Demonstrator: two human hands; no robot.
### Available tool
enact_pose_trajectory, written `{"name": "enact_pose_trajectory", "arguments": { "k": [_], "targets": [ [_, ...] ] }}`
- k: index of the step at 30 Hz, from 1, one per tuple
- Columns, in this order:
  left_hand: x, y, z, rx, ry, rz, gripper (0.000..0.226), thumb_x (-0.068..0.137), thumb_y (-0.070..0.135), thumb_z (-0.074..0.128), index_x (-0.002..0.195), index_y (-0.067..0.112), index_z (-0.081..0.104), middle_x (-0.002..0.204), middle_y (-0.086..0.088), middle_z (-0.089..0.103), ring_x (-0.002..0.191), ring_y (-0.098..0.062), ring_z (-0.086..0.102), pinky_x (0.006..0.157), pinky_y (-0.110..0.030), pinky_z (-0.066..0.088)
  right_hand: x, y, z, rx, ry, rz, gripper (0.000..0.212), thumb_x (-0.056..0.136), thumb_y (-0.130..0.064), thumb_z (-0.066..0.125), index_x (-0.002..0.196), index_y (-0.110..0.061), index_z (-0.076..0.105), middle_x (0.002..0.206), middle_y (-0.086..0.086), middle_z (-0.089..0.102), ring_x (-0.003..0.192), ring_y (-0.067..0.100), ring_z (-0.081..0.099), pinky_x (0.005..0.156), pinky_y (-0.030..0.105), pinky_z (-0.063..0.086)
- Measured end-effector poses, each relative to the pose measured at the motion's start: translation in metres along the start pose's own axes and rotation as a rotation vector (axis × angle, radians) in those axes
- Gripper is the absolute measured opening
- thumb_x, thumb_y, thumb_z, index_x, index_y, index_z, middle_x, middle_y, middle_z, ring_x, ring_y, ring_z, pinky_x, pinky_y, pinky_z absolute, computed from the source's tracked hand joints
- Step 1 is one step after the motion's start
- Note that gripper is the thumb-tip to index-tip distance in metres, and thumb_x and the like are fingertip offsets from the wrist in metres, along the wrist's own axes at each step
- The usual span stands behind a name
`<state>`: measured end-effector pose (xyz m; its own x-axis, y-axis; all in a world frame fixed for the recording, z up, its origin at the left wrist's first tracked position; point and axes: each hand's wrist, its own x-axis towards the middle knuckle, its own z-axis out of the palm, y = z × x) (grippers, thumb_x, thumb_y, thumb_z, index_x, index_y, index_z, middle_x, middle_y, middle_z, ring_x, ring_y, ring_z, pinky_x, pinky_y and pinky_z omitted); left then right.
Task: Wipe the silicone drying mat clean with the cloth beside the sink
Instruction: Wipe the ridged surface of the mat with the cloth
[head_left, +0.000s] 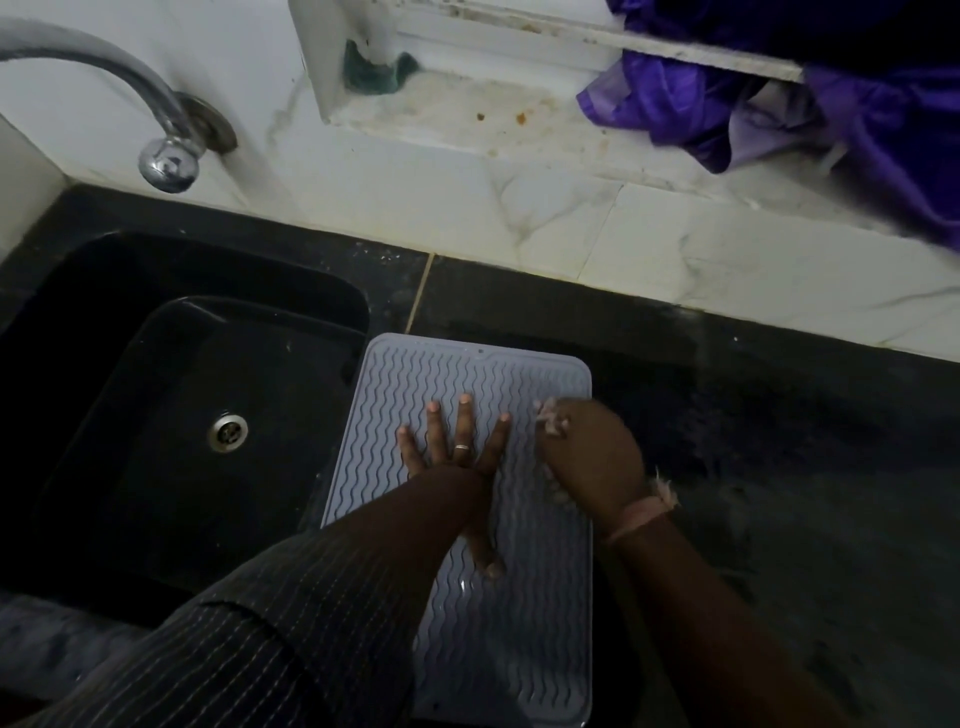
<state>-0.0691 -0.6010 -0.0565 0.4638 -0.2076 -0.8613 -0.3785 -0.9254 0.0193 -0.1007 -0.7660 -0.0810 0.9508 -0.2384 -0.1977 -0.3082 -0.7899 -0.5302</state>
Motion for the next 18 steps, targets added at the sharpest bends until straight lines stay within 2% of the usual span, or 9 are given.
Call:
{"name": "enact_pose_trajectory", "arguments": {
  "k": [3, 6, 7, 9, 13, 15, 18],
  "targets": [
    [0.001, 0.000, -0.001, -0.006, -0.003, -0.004, 0.178, 0.043, 0.059, 0.097, 0.129, 0.038, -0.057, 0.115, -0.012, -0.076, 0.108, -0.045, -0.067, 0.099, -0.079, -0.024, 0.037, -0.003, -0.007, -0.058, 0.179, 0.004, 0.022, 0.097, -0.033, 0.051, 0.091, -0.018, 0.067, 0.095, 0.008, 0.062, 0.081, 0.018, 0.059, 0.065, 0.031, 0.047],
    [0.001, 0.000, -0.001, -0.005, -0.008, -0.006, 0.178, 0.042, 0.058, 0.097, 0.129, 0.039, -0.057, 0.114, -0.011, -0.076, 0.108, -0.044, -0.067, 0.099, -0.079, -0.024, 0.055, -0.016, -0.009, -0.156, 0.093, -0.066, 0.028, 0.093, -0.025, 0.056, 0.116, -0.013, 0.066, 0.110, 0.015, 0.056, 0.094, 0.031, 0.060, 0.080, 0.041, 0.054],
    [0.002, 0.000, 0.000, -0.004, -0.010, -0.005, 0.178, 0.043, 0.058, 0.097, 0.129, 0.039, -0.057, 0.114, -0.011, -0.076, 0.108, -0.044, -0.067, 0.099, -0.079, -0.024, 0.056, -0.020, -0.007, -0.222, 0.045, -0.080, 0.028, 0.093, -0.024, 0.056, 0.117, -0.013, 0.065, 0.111, 0.016, 0.055, 0.096, 0.033, 0.059, 0.082, 0.045, 0.055],
    [0.003, 0.000, 0.000, -0.004, -0.010, -0.002, 0.177, 0.044, 0.058, 0.097, 0.131, 0.039, -0.055, 0.115, -0.011, -0.076, 0.108, -0.044, -0.067, 0.099, -0.079, -0.025, 0.055, -0.026, -0.003, -0.301, -0.002, -0.087, 0.021, 0.092, -0.024, 0.056, 0.106, -0.011, 0.066, 0.109, 0.016, 0.054, 0.096, 0.035, 0.058, 0.079, 0.048, 0.056],
    [0.003, 0.000, 0.000, -0.016, -0.002, -0.012, 0.178, 0.042, 0.057, 0.098, 0.133, 0.040, -0.054, 0.117, -0.010, -0.075, 0.109, -0.044, -0.067, 0.099, -0.079, -0.025, 0.055, -0.025, -0.005, -0.209, -0.041, -0.066, 0.015, 0.091, -0.021, 0.052, 0.085, -0.012, 0.064, 0.098, 0.014, 0.058, 0.085, 0.027, 0.060, 0.069, 0.036, 0.054],
    [0.003, 0.000, 0.000, -0.015, 0.001, -0.014, 0.178, 0.042, 0.057, 0.099, 0.132, 0.040, -0.054, 0.117, -0.010, -0.075, 0.109, -0.044, -0.067, 0.098, -0.079, -0.025, 0.052, -0.022, -0.007, -0.153, -0.072, -0.044, 0.020, 0.094, -0.022, 0.052, 0.087, -0.010, 0.067, 0.096, 0.012, 0.063, 0.087, 0.025, 0.063, 0.073, 0.037, 0.056],
    [0.003, 0.000, 0.000, -0.019, 0.010, -0.021, 0.180, 0.040, 0.057, 0.099, 0.132, 0.040, -0.054, 0.117, -0.010, -0.075, 0.109, -0.044, -0.067, 0.097, -0.079, -0.026, 0.039, -0.021, -0.008, -0.144, -0.147, 0.006, 0.028, 0.100, -0.032, 0.052, 0.101, -0.009, 0.068, 0.101, 0.008, 0.067, 0.091, 0.021, 0.066, 0.080, 0.038, 0.056]
  ]
}}
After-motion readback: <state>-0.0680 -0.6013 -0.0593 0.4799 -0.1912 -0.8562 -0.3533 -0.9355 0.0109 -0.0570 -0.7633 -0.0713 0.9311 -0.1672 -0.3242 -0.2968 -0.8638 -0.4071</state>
